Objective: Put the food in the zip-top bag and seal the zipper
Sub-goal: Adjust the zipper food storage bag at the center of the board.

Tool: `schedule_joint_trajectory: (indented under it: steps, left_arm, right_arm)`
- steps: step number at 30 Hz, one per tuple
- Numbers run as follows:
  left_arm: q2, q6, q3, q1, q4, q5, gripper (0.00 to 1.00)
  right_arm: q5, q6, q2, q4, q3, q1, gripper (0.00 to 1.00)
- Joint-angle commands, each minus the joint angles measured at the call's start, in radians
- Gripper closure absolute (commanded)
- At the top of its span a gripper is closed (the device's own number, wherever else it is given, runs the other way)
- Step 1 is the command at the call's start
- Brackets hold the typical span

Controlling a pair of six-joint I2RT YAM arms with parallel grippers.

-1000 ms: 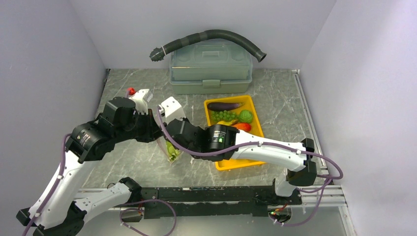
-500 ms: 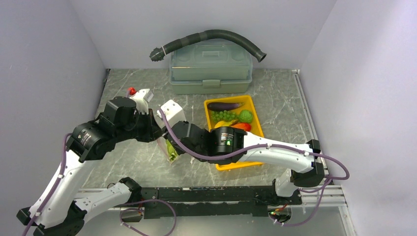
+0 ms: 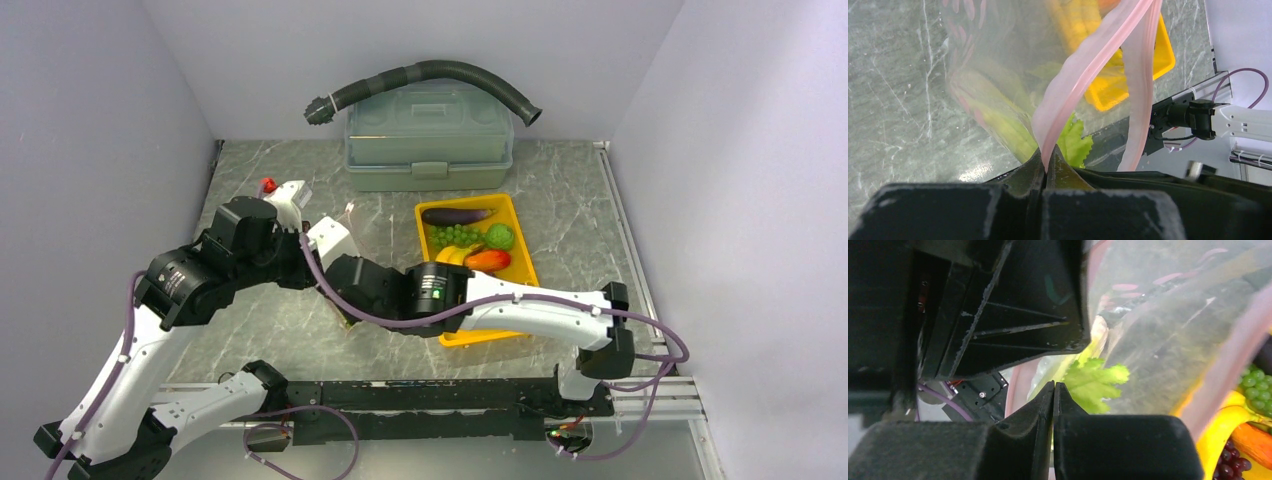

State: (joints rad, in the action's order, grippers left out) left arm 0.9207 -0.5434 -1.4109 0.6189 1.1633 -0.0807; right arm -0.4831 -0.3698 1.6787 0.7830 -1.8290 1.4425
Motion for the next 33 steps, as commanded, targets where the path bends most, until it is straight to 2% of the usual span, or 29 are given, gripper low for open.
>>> schedule_joint_trajectory:
  steps: [1,14,22,33]
  left_arm:
    - [0.0,-0.002,-0.017,0.004,-0.045,0.016,1.0]
    - [-0.019,-0.013,-0.02,0.004,-0.045,0.013,1.0]
    - [-0.052,-0.028,-0.025,0.004,-0.046,0.023,1.0]
    - [-0.075,-0.045,-0.027,0.003,-0.034,0.01,1.0]
  right_arm:
    - [0.052,-0.028,0.032,-0.04,0.008,0.002,0.94]
    - [0.055,-0.108,0.097,-0.036,0.126,-0.008,0.98]
    - [0.047,-0.147,0.047,-0.082,0.205,-0.014,0.98]
    - [0.04,-0.18,-0.073,-0.186,0.284,-0.015,0.89]
